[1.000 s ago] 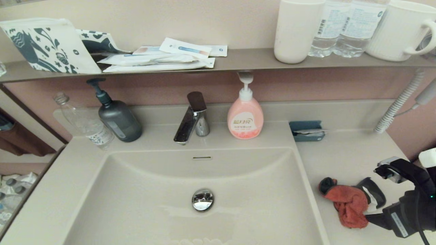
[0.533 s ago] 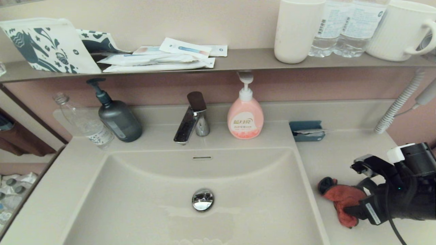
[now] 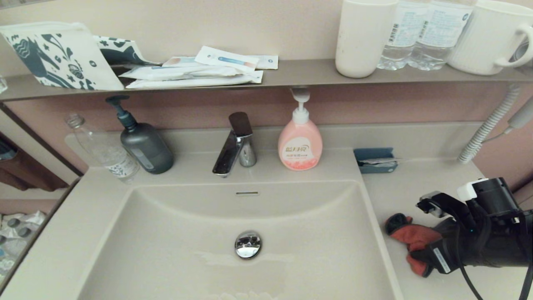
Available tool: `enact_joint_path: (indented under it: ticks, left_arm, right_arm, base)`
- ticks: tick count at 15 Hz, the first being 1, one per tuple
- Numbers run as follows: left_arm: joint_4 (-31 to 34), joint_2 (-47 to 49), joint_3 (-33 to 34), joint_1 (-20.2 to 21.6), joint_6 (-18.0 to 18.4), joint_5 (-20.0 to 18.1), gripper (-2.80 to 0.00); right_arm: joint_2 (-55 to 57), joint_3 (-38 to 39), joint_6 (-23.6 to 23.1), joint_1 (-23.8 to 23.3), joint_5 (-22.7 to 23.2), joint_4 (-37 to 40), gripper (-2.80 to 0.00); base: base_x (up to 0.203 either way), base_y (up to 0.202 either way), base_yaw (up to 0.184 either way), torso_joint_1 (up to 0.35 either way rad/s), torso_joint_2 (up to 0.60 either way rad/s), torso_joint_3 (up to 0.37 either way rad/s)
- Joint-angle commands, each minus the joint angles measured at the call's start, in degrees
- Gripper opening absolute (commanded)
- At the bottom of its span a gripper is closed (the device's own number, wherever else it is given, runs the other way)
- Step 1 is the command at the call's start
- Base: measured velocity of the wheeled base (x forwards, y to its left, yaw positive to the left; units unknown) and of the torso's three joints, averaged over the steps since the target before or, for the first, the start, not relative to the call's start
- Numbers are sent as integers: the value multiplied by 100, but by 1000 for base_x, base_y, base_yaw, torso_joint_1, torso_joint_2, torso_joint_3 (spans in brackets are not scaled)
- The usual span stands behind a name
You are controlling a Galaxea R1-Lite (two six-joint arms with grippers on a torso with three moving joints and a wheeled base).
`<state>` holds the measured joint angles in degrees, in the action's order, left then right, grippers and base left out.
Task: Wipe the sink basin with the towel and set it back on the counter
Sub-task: Pick up the cloth
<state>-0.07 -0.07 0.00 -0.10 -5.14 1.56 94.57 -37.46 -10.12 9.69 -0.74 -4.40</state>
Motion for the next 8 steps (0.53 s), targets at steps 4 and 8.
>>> enact_joint_path:
  ticks: [4, 8]
  left_arm:
    - [-1, 7, 0, 1, -4, 2, -280]
    - [-1, 7, 0, 5, -6, 2, -280]
  right_arm:
    - [-331, 2, -8, -5, 12, 13, -280]
    - [-960, -102, -13, -72, 12, 162, -280]
  base:
    - [0, 0, 0, 0, 0, 0]
    - [0, 0, 0, 0, 0, 0]
